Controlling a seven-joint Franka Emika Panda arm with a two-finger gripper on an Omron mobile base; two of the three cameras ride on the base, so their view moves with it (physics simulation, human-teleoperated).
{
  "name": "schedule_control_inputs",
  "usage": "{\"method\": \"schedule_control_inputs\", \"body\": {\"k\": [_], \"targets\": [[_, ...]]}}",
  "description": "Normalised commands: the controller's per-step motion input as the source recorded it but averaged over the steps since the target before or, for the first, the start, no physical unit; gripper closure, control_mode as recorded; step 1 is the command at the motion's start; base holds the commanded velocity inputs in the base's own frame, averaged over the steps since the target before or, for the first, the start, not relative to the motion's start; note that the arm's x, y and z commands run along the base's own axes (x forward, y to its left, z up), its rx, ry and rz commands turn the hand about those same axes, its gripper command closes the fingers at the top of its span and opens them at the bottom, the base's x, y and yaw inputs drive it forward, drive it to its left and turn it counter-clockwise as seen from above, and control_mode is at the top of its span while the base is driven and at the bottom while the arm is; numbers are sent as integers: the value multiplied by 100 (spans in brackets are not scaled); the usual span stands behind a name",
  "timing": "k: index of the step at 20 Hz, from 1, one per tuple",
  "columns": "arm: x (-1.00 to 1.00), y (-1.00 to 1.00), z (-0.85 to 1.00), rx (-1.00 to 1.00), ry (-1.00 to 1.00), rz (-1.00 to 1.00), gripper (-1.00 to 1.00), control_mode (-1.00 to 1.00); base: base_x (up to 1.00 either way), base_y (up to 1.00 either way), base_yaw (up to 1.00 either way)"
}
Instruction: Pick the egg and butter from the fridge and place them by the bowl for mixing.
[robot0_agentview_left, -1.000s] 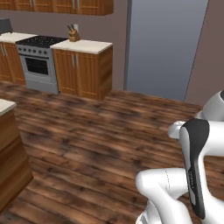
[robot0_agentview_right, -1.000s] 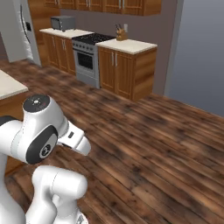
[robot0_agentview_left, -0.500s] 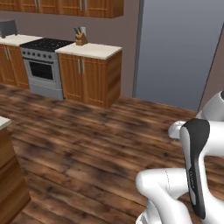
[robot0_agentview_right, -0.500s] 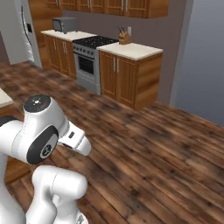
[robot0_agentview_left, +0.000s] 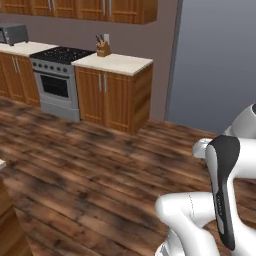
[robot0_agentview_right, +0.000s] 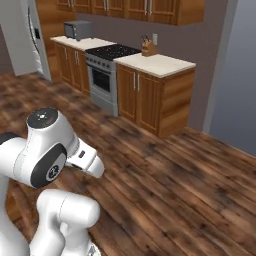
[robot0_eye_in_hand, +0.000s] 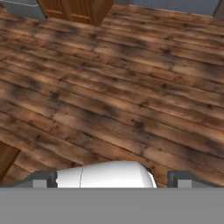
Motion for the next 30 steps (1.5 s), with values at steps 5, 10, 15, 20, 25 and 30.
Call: {"method": "schedule_control_inputs", "body": {"k": [5,10,15,20,25,30], "targets": [[0,0,0,0,0,0,-100,100,93,0,14],[0,0,0,0,0,0,-100,100,92,0,16],[0,0,0,0,0,0,-100,100,92,0,14],[0,0,0,0,0,0,-100,100,90,0,11],[0,0,0,0,0,0,-100,100,88,1,8],[0,0,0,0,0,0,-100,100,87,5,13]]}}
